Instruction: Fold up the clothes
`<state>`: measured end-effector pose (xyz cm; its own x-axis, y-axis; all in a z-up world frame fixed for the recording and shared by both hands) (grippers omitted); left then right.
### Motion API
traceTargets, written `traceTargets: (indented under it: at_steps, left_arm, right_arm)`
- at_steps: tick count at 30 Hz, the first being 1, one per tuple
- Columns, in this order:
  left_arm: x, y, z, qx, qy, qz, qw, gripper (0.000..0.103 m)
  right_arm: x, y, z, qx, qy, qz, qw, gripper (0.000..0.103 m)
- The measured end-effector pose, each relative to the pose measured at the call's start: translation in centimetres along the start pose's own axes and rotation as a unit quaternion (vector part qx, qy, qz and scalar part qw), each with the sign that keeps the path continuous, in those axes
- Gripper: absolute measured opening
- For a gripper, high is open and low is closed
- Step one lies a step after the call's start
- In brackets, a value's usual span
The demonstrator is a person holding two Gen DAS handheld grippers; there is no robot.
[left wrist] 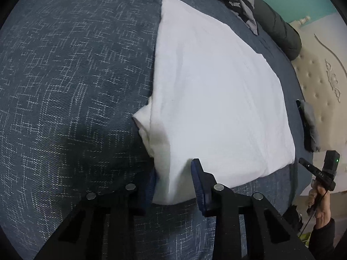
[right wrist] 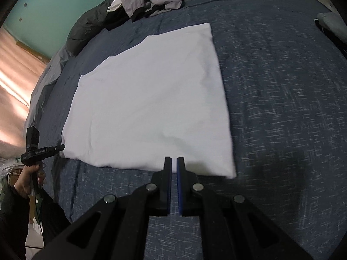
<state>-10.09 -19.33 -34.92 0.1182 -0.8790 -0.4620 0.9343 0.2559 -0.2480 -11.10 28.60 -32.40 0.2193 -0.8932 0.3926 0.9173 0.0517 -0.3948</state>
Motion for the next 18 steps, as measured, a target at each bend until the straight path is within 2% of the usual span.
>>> traceTargets:
  at_steps: [1,4,18]
  left_arm:
    - [-0.4,0.0,-0.2,-0.001,0.000,-0.001,1.0000,0.019]
    - [-1.6,-0.2,-0.2,-0.005,0.000,-0.011,0.9999,0.011]
    - [-7.8,-2.4,1.9,-0.023,0.005,-0.065,0.9976,0.008]
  right_arm:
    - [-0.2,0.0,0.1,-0.001,0.001,-0.001,1.000,0.004]
    - [-0.9,-0.2,0.4,-0.006,0.003,-0.006,1.000,0.004]
    - [-4.1,-1.1,2.6,-0.034,0.004,-0.021,0.999,0.004]
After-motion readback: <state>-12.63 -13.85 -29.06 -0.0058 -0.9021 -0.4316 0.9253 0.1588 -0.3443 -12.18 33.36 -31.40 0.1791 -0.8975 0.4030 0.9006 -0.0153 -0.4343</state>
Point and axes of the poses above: each gripper's, at about its wrist camera, not at the fingertips, and z roughly against the way its jaws point, x to its left, y to its underside, the point moved 5 cm from there along -z, roughly the way its jaws point, and after that the axes turned 4 degrees about -x, right-handed, at the moved point
